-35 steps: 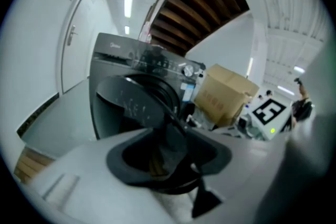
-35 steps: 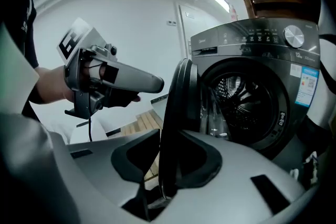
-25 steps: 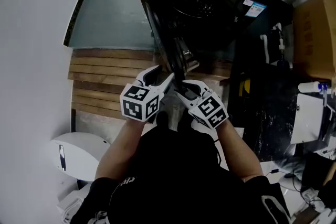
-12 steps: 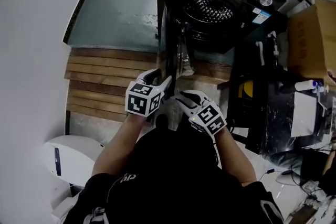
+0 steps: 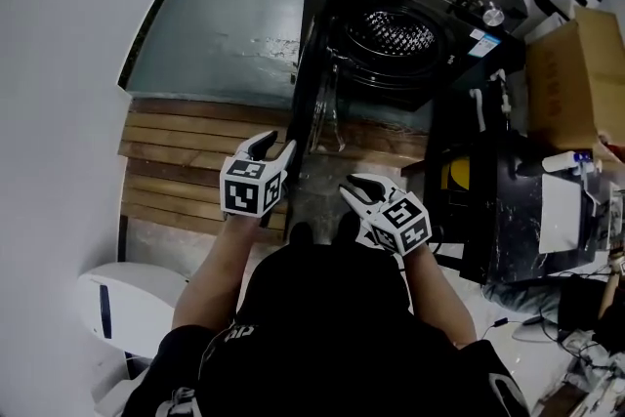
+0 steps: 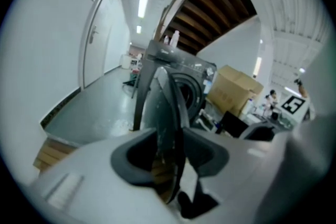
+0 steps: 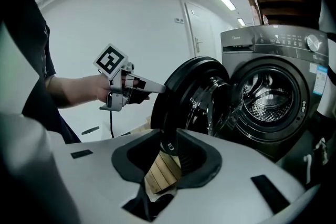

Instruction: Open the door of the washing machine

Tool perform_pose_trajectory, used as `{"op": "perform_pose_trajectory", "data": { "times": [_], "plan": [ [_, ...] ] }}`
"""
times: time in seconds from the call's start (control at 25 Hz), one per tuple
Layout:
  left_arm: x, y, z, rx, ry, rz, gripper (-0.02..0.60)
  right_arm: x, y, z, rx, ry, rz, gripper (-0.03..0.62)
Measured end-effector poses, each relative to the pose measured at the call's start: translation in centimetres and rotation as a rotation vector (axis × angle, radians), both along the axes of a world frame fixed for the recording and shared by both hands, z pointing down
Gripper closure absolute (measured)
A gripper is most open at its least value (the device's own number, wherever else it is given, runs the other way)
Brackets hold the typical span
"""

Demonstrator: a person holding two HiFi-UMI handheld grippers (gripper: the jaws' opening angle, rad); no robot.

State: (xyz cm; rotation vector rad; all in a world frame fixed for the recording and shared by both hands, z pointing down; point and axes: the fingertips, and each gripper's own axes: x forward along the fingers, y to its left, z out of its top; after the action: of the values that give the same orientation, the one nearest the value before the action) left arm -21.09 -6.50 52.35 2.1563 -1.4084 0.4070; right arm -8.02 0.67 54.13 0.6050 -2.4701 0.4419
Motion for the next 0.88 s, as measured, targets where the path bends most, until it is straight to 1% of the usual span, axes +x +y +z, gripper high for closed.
{"op": "perform_pose_trajectory", "data": {
  "times": [0.16,0.36,0.6,0.72,0.8,0.88],
  "plan": [
    [-1.7,0.1,-0.1,0.026,-0.005,-0.046,0.497,-0.9,0.0,-0.6,0.004,0.007,-0.023,0.508],
    [-4.6,0.0,-0.2,0.037,-0.017,-0.116,0.497,-1.5,-0.3,-1.2,-0.007,-0.005,-0.038,0.511],
    [-7.5,-0.2,-0.4,0.051,-0.052,-0.183,0.506,-1.8,-0.6,-2.1,-0.003,-0.025,-0.036,0.516],
    [-8.1,-0.4,-0.4,0.053,-0.058,-0.200,0.506,-1.8,-1.0,-2.1,0.015,-0.009,-0.060,0.517],
    [-8.1,-0.3,-0.6,0.055,-0.070,-0.215,0.506,-1.6,-1.5,-2.3,0.014,-0.021,-0.064,0.518],
    [-8.0,-0.2,-1.9,0.085,-0.082,-0.229,0.509,-1.5,-2.1,-2.5,0.006,-0.044,-0.062,0.522]
  ]
}}
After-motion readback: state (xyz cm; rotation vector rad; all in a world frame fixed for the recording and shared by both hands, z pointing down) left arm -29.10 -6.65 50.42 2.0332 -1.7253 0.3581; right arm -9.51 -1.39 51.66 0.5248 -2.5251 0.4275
